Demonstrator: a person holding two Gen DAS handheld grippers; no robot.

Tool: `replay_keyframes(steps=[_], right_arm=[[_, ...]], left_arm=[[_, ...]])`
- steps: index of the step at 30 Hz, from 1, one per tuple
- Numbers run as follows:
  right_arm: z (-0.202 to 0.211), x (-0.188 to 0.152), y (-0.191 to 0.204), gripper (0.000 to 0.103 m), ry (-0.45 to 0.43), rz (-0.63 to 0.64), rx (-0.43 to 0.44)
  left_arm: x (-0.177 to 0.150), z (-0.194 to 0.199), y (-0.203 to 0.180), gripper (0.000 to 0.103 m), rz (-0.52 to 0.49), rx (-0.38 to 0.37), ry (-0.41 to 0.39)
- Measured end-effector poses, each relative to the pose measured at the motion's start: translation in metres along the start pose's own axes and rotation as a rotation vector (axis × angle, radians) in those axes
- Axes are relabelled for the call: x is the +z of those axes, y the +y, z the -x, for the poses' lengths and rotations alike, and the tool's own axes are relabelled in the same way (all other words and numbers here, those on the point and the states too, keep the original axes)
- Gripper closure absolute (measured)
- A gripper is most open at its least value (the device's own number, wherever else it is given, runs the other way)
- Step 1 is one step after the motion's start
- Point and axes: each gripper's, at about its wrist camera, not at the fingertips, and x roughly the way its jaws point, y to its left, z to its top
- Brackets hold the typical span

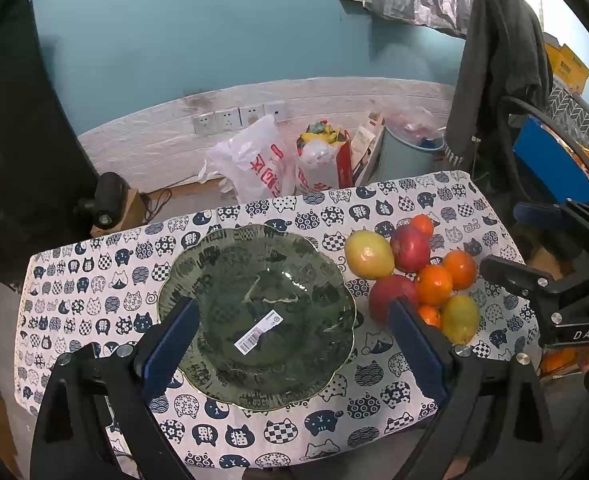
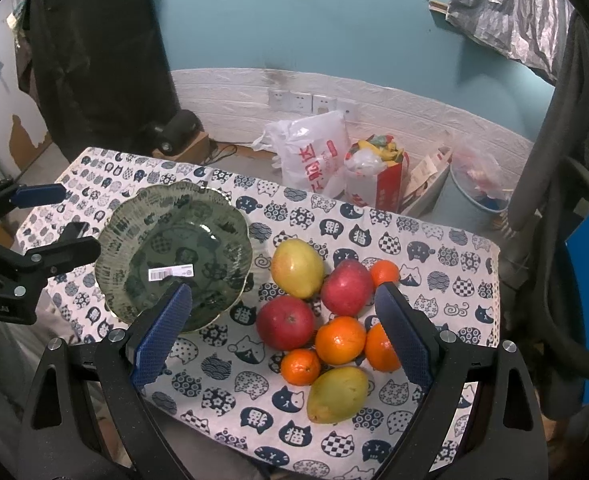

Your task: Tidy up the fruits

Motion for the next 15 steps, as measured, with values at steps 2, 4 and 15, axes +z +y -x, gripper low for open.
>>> replay_keyframes(steps=[2, 4, 15], right_arm=[[0.0001, 0.0003, -0.0001, 0.012, 0.000, 0.000, 0.002], [0.0004, 0.0004, 0.0003, 0.012, 0.001, 0.000, 0.002], [0.0008, 0.0008, 0.0005, 0.012, 0.000, 0.001, 0.001]], left_arm=[[0.0007, -0.0002, 0.0001, 0.007, 0.000, 0.000, 0.002], [0.0008, -0.0002, 0.0002, 0.007, 0.000, -0.001, 0.003], [0.0015, -0.0003, 0.0005, 0.007, 0.001, 0.000, 0.005]])
